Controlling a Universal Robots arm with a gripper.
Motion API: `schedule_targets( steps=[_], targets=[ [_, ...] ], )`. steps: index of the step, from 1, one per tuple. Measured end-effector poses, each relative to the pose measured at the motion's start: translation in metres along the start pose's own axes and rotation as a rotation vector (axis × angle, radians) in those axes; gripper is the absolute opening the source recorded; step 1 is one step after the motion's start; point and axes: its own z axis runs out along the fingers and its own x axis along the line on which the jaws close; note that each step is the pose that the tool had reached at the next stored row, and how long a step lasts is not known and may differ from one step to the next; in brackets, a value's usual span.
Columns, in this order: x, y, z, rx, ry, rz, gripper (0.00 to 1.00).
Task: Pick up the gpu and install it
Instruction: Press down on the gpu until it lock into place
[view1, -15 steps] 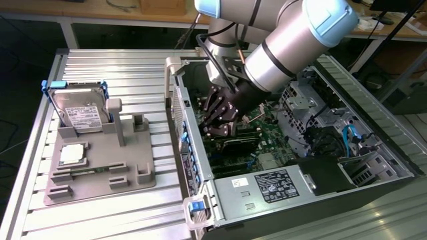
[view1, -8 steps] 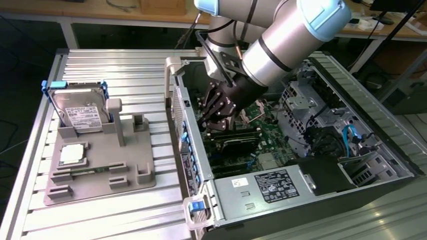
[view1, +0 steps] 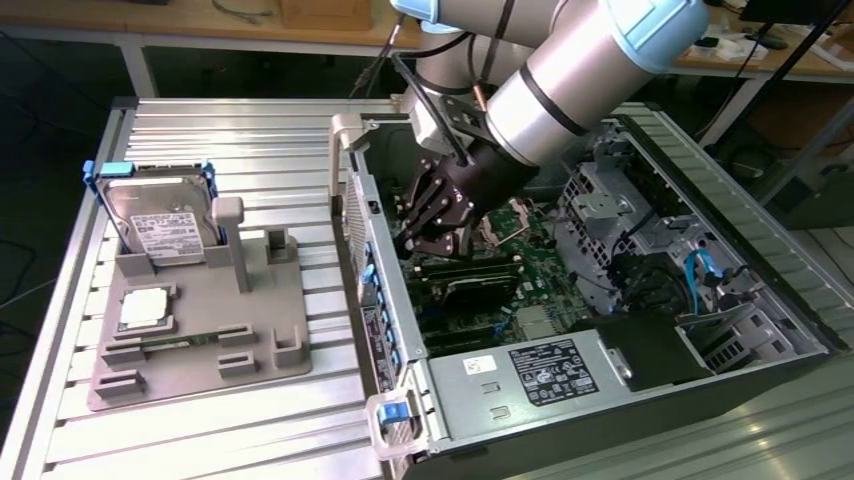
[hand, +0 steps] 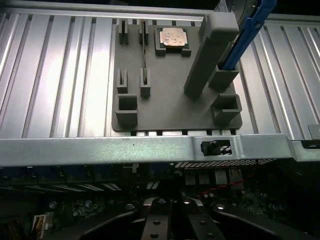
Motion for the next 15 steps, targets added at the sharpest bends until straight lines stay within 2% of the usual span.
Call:
schedule_targets(
  steps=[4, 10, 11, 15],
  targets=[
    [0.0001, 0.0001, 0.0000, 0.0002, -0.0008, 0.000, 0.11],
    [0.0023, 0.0007, 0.0001, -0.0001, -0.0051, -0.003, 0.11],
    [0.0030, 0.0008, 0.0001, 0.0000, -0.0067, -0.003, 0.11],
    [0.0075, 0.0010, -0.0001, -0.0004, -0.0221, -0.011, 0.11]
  ],
)
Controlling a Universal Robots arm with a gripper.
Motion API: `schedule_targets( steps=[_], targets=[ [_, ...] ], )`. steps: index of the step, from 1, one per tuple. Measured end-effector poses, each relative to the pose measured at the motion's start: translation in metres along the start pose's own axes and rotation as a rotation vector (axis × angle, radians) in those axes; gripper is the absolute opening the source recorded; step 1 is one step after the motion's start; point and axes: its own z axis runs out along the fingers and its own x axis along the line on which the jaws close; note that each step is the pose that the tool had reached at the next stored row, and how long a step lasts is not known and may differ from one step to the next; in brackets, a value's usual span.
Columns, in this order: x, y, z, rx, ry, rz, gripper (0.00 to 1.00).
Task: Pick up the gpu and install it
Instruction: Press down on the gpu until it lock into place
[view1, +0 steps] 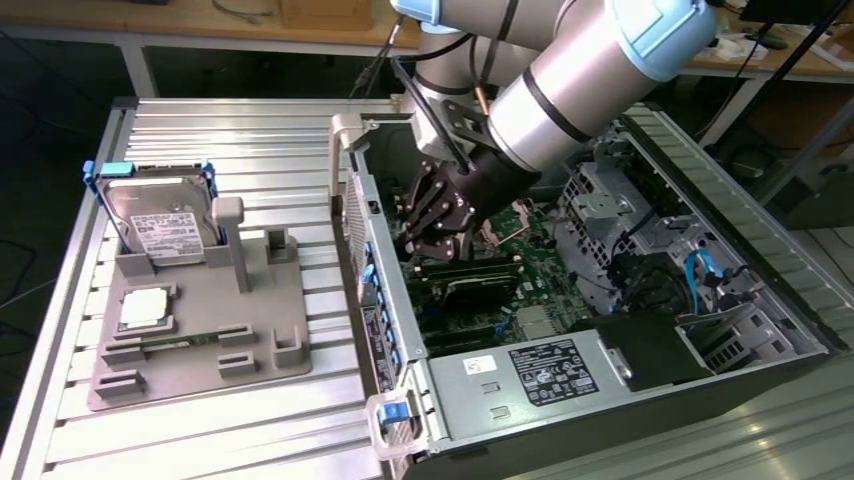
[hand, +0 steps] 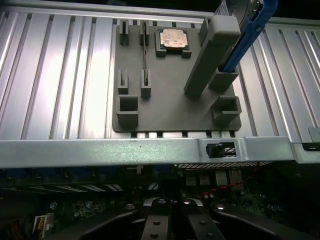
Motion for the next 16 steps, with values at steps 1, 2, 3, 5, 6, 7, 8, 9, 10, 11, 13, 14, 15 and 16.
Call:
schedule_targets(
  steps=[1, 2, 3, 5, 6, 7, 8, 9, 10, 11, 13, 14, 15, 16],
  targets=[
    [0.0011, 0.0000, -0.0001, -0.0003, -0.0043, -0.002, 0.11],
    [0.0023, 0.0001, -0.0003, -0.0006, -0.0092, -0.005, 0.11],
    [0.0035, 0.0001, -0.0004, -0.0007, -0.0150, -0.008, 0.11],
    [0.0053, 0.0001, -0.0006, -0.0013, -0.0272, -0.014, 0.11],
    [0.0065, 0.0001, -0.0007, -0.0016, -0.0351, -0.018, 0.11],
    [0.0082, 0.0001, -0.0008, -0.0021, -0.0457, -0.023, 0.11],
    [0.0084, 0.0001, -0.0009, -0.0022, -0.0477, -0.024, 0.11],
    [0.0084, 0.0001, -0.0008, -0.0022, -0.0477, -0.024, 0.11],
    [0.0084, 0.0001, -0.0008, -0.0022, -0.0478, -0.024, 0.11],
    [0.0084, 0.0001, -0.0009, -0.0022, -0.0478, -0.024, 0.11],
    [0.0084, 0.0001, -0.0009, -0.0022, -0.0476, -0.024, 0.11],
    [0.0082, 0.0002, -0.0009, -0.0022, -0.0456, -0.023, 0.11],
    [0.0081, 0.0001, -0.0009, -0.0021, -0.0436, -0.022, 0.11],
    [0.0080, 0.0001, -0.0009, -0.0020, -0.0418, -0.021, 0.11]
  ],
)
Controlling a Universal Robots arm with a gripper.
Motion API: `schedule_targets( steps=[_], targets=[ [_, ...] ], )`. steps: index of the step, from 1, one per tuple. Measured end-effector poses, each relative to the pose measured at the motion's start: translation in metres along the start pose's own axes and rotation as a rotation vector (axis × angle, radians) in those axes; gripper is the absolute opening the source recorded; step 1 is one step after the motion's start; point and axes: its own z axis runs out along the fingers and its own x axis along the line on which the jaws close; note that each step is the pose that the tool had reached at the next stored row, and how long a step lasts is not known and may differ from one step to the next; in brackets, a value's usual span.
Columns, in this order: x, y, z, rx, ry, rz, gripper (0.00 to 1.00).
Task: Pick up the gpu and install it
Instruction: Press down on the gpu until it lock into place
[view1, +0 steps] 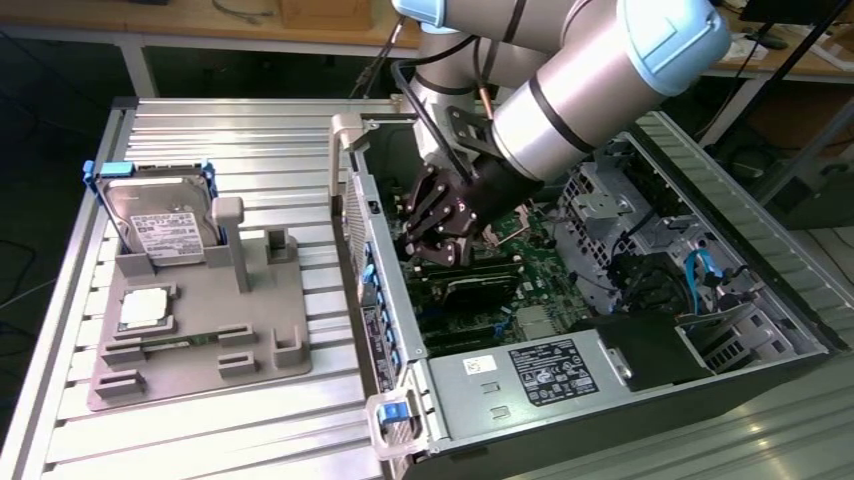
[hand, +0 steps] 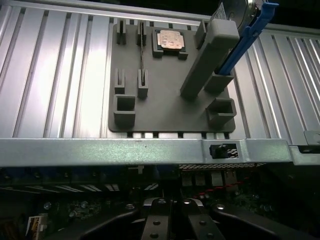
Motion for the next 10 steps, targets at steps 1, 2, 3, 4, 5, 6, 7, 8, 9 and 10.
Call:
schedule_targets(
  steps=[1, 2, 3, 4, 5, 6, 7, 8, 9, 10],
  targets=[
    [-0.0007, 0.0001, 0.0000, 0.0002, 0.0035, 0.002, 0.11],
    [-0.0016, 0.0001, 0.0001, 0.0003, 0.0078, 0.004, 0.11],
    [-0.0025, 0.0000, 0.0003, 0.0005, 0.0123, 0.007, 0.11],
    [-0.0033, 0.0000, 0.0004, 0.0008, 0.0179, 0.010, 0.11],
    [-0.0041, -0.0001, 0.0006, 0.0012, 0.0252, 0.013, 0.11],
    [-0.0054, -0.0002, 0.0008, 0.0021, 0.0391, 0.021, 0.11],
    [-0.0061, -0.0001, 0.0007, 0.0026, 0.0498, 0.026, 0.11],
    [-0.0071, 0.0005, -0.0002, 0.0026, 0.0624, 0.033, 0.11],
    [-0.0081, 0.0013, -0.0017, 0.0026, 0.0732, 0.038, 0.11],
    [-0.0091, 0.0025, -0.0034, 0.0023, 0.0819, 0.043, 0.11]
  ],
)
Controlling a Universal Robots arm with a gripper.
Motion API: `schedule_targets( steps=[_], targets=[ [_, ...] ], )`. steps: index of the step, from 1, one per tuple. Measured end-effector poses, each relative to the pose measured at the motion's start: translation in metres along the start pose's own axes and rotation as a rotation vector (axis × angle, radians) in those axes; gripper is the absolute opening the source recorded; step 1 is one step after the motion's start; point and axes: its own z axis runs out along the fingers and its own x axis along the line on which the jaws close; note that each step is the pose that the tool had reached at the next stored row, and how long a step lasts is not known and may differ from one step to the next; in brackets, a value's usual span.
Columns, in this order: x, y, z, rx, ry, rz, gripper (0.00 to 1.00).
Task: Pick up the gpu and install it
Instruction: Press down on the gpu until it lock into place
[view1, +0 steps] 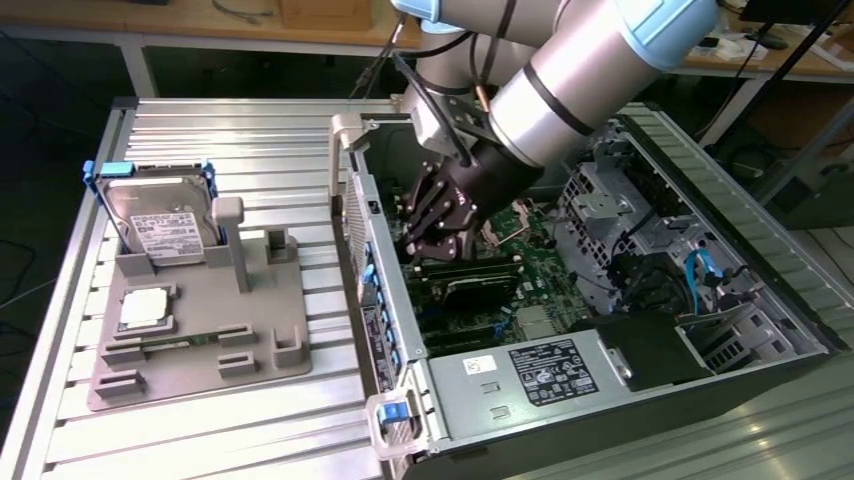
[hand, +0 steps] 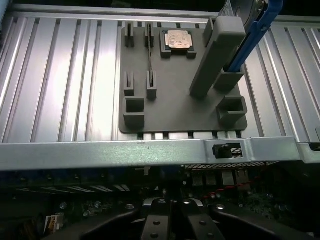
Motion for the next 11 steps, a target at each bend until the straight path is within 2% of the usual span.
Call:
schedule_targets(
  steps=[1, 3, 11],
  targets=[
    [-0.0006, 0.0006, -0.0012, 0.0007, 0.0061, 0.003, 0.11],
    [-0.0008, 0.0008, -0.0020, 0.0010, 0.0108, 0.005, 0.11],
    [0.0000, 0.0007, -0.0020, 0.0010, 0.0092, 0.004, 0.11]
  ],
)
